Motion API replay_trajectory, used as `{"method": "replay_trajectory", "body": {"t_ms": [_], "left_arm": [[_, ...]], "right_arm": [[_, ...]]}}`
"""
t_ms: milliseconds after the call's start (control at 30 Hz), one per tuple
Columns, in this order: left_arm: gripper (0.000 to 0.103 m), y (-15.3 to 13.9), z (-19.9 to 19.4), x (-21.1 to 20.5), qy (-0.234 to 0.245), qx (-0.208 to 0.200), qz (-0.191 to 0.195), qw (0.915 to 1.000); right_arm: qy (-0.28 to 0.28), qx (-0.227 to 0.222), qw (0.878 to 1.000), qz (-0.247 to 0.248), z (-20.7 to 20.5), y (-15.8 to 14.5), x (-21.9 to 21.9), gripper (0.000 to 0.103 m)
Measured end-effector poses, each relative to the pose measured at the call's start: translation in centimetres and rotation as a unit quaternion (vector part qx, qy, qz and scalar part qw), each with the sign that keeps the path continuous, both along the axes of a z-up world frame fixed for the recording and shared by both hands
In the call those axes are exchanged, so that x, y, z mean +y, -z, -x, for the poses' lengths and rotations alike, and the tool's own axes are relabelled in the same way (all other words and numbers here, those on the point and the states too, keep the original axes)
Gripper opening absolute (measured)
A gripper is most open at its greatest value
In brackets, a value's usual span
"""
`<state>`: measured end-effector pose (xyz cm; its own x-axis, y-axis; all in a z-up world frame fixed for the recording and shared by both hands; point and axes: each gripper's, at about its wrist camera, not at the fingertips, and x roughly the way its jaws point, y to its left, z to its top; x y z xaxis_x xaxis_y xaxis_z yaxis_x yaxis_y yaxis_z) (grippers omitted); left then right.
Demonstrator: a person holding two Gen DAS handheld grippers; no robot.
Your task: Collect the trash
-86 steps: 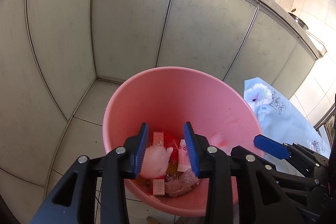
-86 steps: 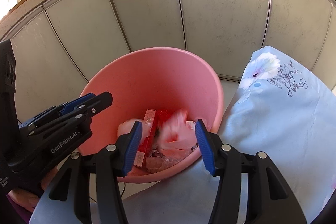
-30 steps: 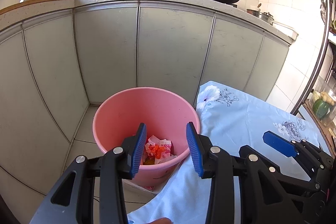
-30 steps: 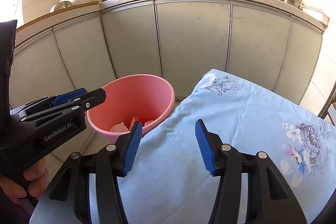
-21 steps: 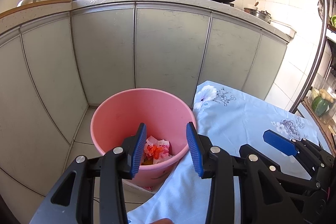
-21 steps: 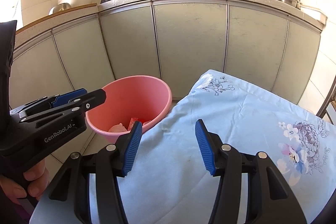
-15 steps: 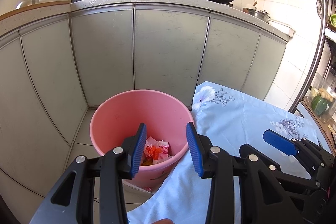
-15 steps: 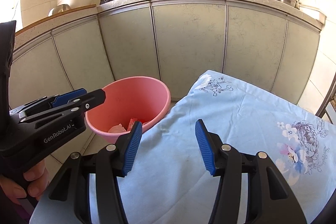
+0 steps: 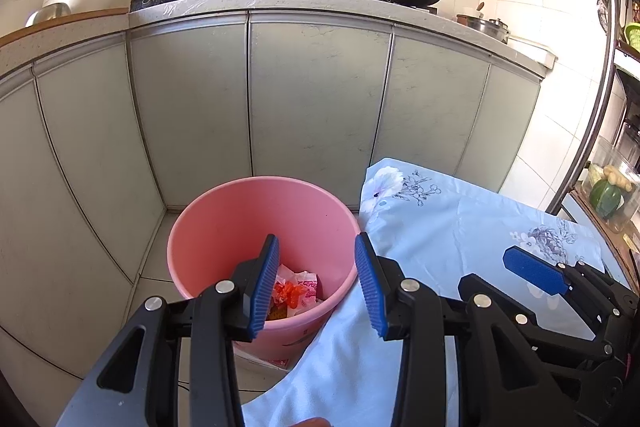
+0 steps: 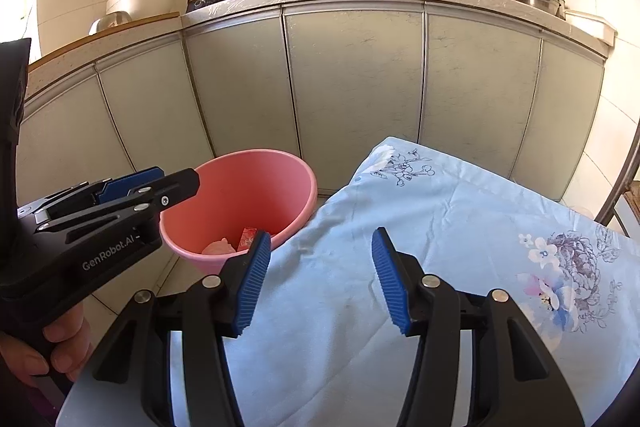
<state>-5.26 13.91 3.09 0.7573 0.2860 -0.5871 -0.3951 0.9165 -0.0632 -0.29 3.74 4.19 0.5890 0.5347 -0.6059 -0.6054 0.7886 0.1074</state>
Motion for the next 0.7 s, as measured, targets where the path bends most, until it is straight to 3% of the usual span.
{"method": "replay_trajectory", "body": {"t_ms": [700], "left_arm": [[0.039, 0.1, -0.7, -1.1, 0.017, 0.006, -0.006, 0.9998]], "right_arm": [[0.010, 0.000, 1.000, -0.006, 0.0, -0.2, -1.1, 0.053]]}}
